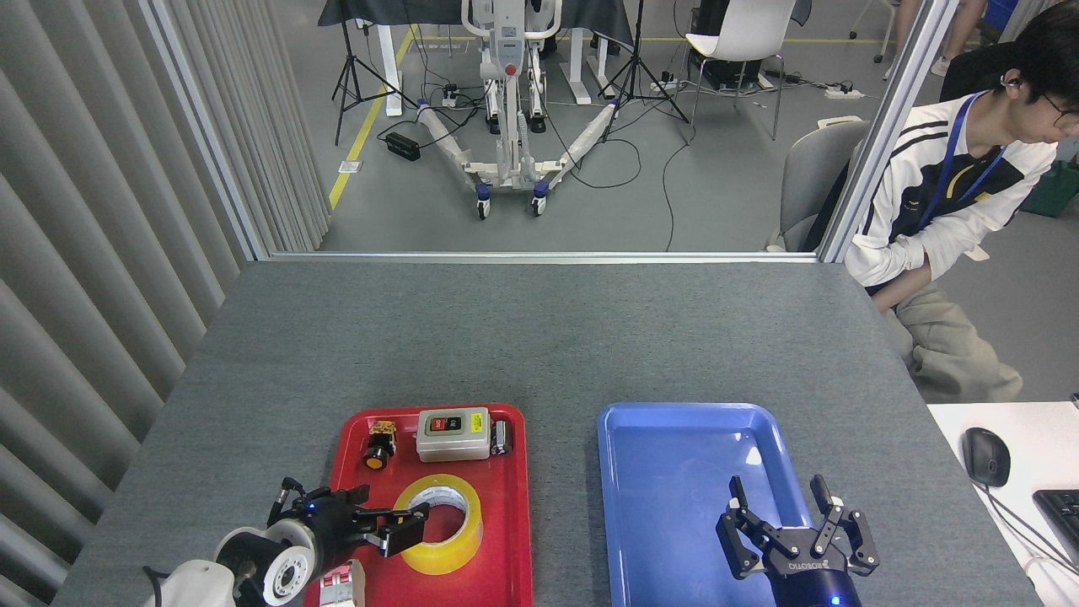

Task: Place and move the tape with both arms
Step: 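Insert the left gripper into the tape roll's hole and close it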

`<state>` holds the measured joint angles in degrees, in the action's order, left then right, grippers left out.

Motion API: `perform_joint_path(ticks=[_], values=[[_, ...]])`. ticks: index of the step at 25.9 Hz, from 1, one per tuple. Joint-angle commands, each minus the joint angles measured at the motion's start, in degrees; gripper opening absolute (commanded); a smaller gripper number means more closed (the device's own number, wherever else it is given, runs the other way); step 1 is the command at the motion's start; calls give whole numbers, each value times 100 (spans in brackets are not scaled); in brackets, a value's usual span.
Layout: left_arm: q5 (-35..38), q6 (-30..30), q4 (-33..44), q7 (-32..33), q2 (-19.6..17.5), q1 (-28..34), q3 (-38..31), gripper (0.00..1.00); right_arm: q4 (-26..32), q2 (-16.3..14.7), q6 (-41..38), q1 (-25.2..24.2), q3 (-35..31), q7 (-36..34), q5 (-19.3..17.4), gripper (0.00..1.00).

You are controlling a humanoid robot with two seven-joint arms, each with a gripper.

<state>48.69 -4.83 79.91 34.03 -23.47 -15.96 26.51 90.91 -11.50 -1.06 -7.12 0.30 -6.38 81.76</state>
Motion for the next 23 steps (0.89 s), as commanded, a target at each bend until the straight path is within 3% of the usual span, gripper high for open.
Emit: perform_joint_path(ticks=[1,6,8,20,23], values=[[0,8,-169,25,9,-56,83,98,-3,-1,0,0,5,-3,7,100],[0,26,-397,25,17,-179,91,96,-12,-80,123,27,40,-12,-55,100],[0,26,-547,33,9,-249,91,95,-21,-204,387,79,374,-30,-125,100],[18,-45,-679,236,0,-627,707,78,-73,-230,343,158,471,-126,-142,100],[18,-53,-679,288,0,-636,707,65,-73,-318,422,141,550,-135,-257,99]])
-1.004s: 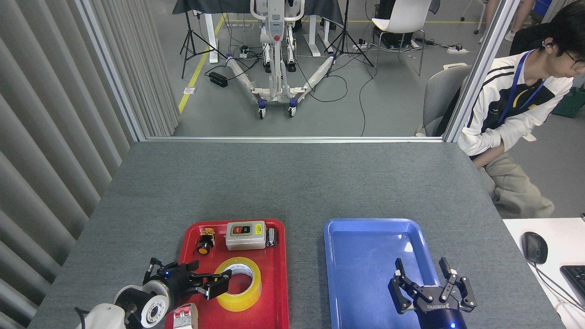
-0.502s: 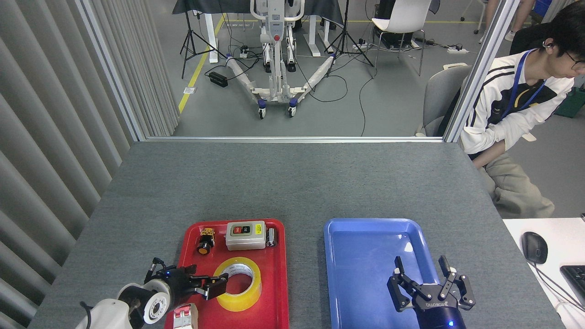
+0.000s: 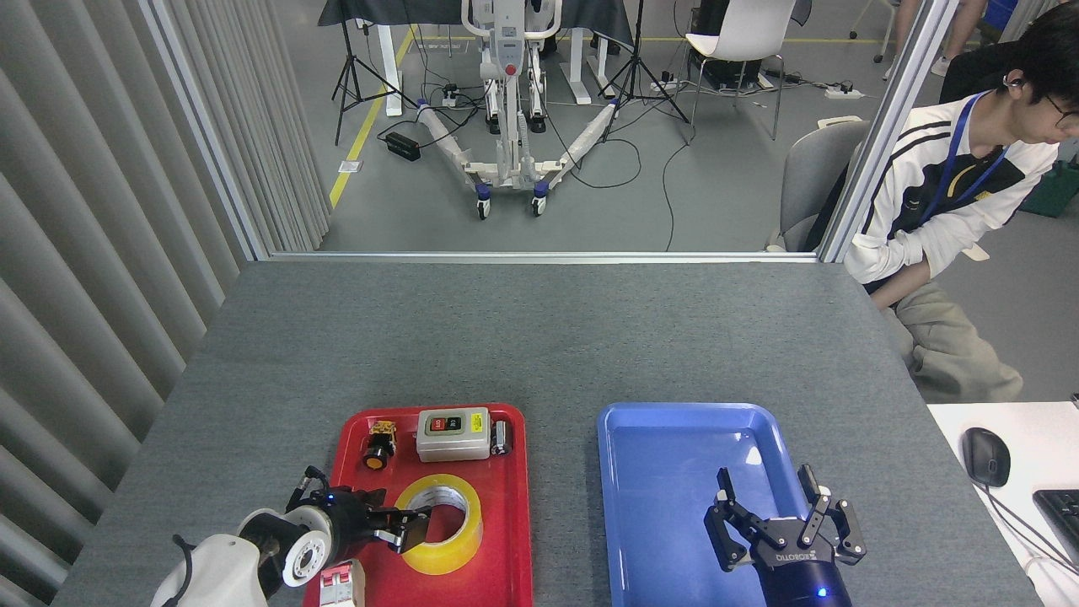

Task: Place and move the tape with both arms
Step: 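Insert the left gripper into the tape roll's hole and close it, then lift the tape roll with the left gripper toward the blue tray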

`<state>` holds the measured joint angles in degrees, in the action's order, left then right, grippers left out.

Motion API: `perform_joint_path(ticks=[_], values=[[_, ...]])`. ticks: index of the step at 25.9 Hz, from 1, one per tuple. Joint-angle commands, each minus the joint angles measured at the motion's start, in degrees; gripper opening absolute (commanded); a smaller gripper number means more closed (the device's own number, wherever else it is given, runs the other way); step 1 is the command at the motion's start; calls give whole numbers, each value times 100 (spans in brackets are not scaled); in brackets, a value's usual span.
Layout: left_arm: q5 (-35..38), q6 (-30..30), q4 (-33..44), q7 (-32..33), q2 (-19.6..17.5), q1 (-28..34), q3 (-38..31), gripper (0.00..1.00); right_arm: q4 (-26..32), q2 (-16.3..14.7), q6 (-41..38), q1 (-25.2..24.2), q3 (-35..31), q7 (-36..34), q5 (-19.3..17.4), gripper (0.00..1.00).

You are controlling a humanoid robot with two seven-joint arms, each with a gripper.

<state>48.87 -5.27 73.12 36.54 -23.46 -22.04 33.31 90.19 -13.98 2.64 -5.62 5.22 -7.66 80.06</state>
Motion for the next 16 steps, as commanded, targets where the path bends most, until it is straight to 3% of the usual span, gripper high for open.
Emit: perform_joint_path(ticks=[1,7,12,16], values=[[0,-17,0,73,0,-28,26,57,-1,-114,26,18,40,2,-79,99],[-26,-299,9,301,0,-37,17,0,-1,-87,17,35,23,10,-70,99],[-61,-615,123,248,70,-72,-35,0,-1,-96,17,44,5,10,-70,99],[-395,-1819,343,-226,219,-54,-791,0,-1,-87,8,53,5,10,-70,99]])
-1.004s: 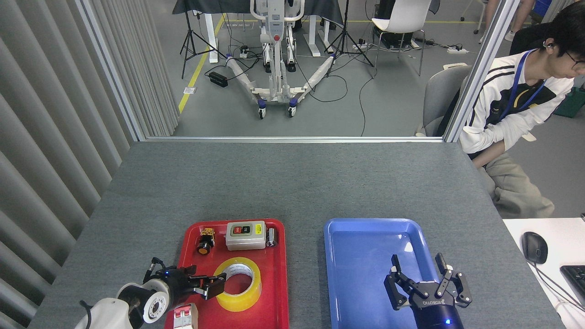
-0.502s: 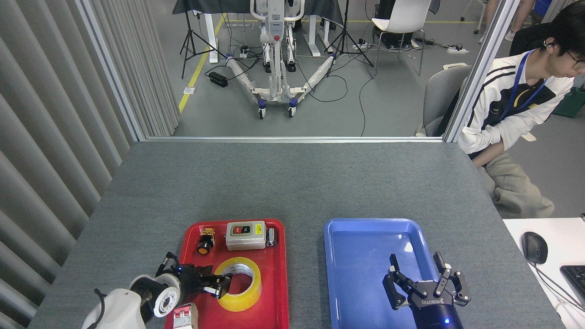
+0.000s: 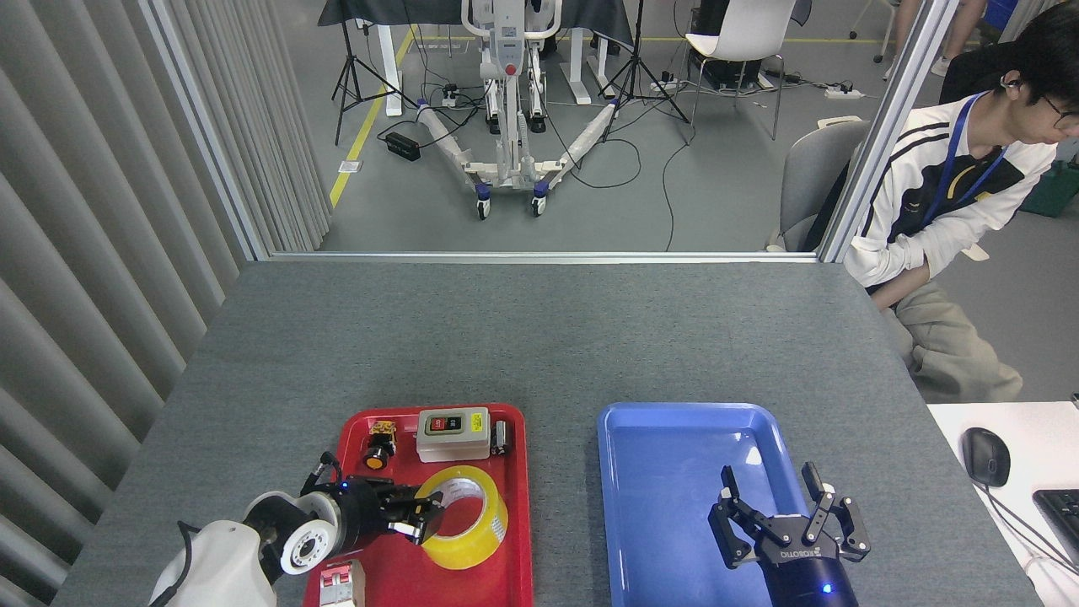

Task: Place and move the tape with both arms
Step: 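Lift the tape roll with the left gripper toward the blue tray, then grasp the tape roll with the right gripper from the left gripper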

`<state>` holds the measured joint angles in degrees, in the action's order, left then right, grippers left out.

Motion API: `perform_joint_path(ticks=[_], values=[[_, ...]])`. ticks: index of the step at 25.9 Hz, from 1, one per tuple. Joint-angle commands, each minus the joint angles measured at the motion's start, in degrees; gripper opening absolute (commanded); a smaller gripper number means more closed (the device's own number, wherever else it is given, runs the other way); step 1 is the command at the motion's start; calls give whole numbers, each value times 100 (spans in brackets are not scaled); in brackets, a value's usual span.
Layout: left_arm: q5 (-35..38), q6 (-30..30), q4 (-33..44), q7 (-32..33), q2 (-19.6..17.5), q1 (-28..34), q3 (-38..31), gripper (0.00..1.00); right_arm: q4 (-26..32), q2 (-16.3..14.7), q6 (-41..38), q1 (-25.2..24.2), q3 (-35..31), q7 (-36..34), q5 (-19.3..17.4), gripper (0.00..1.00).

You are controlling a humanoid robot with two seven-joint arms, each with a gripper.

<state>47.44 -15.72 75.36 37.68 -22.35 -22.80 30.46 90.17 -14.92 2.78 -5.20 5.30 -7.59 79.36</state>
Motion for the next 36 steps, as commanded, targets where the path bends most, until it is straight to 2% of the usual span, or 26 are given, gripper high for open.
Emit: perform_joint_path(ticks=[1,5,8,12,15,19,21,24,27,32,36], values=[[-464,-1205,93,-481,222,48,-734,0,0,16,-5,10,-3,3,0,99],[-1579,-2928,-162,-1167,881,206,-1385,0,0,25,-14,1,-3,12,0,99],[-2063,-2928,-408,-1580,1356,268,-1438,0,0,25,-14,-8,-3,12,0,99],[-2283,-2928,-751,-1782,1672,285,-1429,0,9,-37,-146,-16,23,-58,0,100],[-2274,-2928,-1076,-1800,1751,311,-1411,0,9,-151,-919,-25,59,-331,0,100],[-2213,-2928,-1129,-1888,1848,487,-1367,0,176,-749,-2528,-16,252,-814,0,100],[-2204,-2928,-1120,-1914,1857,566,-1350,0,273,-951,-3046,1,410,-1095,-9,100],[-2195,-2928,-1120,-1932,1857,593,-1209,0,422,-995,-3125,89,595,-1148,-9,100],[-2195,-2928,-1049,-1932,1848,610,-928,0,404,-1057,-3205,353,1210,-1148,-9,100],[-2195,-2928,-786,-1940,1830,707,-567,0,378,-1048,-3284,546,1825,-1148,-9,99],[-2195,-2928,-768,-1940,1857,707,-532,0,387,-1057,-3644,476,1975,-1148,-9,99]])
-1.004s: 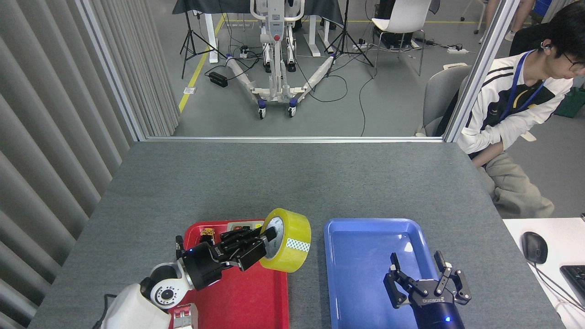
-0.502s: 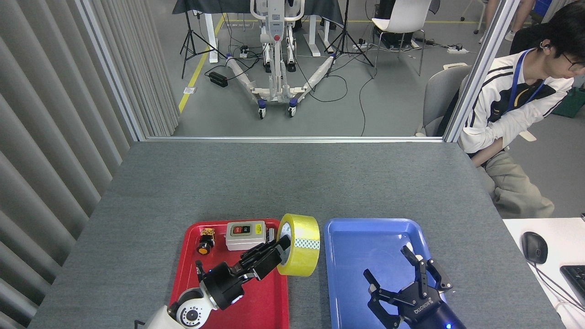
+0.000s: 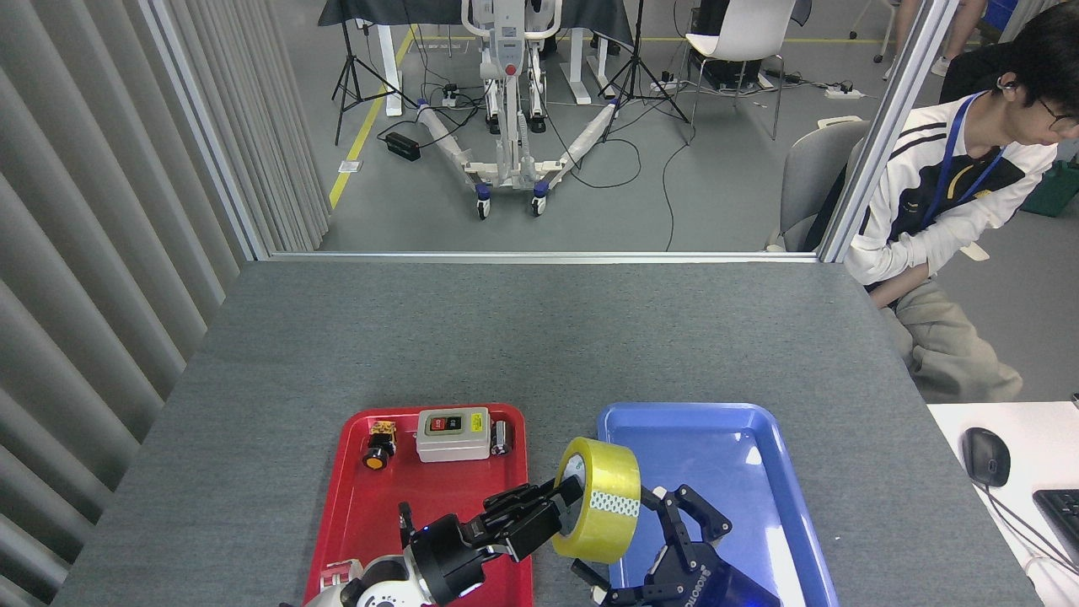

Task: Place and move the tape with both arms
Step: 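Grasp the tape roll with the right gripper from the left gripper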

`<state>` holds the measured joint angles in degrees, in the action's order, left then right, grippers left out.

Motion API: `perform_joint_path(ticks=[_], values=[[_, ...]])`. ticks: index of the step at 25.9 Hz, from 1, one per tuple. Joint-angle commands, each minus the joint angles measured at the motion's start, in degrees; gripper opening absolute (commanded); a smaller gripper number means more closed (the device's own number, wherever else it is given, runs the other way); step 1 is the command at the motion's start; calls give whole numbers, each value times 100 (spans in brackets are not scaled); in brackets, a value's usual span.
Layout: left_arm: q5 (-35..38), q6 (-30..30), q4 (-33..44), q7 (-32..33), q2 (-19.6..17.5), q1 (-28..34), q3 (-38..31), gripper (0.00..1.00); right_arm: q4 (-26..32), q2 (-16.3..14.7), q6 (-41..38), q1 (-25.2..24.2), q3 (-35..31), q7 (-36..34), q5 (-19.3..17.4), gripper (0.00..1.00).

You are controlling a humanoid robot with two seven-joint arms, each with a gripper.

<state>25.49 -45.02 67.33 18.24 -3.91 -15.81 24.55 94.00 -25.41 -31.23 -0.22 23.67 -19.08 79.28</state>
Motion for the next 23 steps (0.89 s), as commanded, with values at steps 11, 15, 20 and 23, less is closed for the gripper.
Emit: perform_joint_path(ticks=[11,15,20,23], values=[[0,2,114,-5,-31,25,252,0,31,10,-454,-197,147,1,-35,32],[-9,2,123,-5,-31,25,243,0,49,-26,-393,-215,129,9,-17,0],[-18,2,105,-128,-48,25,190,0,49,-78,-129,-241,-38,18,-9,0],[-71,2,88,-242,-74,51,15,31,49,-122,73,-241,-214,18,-9,0]])
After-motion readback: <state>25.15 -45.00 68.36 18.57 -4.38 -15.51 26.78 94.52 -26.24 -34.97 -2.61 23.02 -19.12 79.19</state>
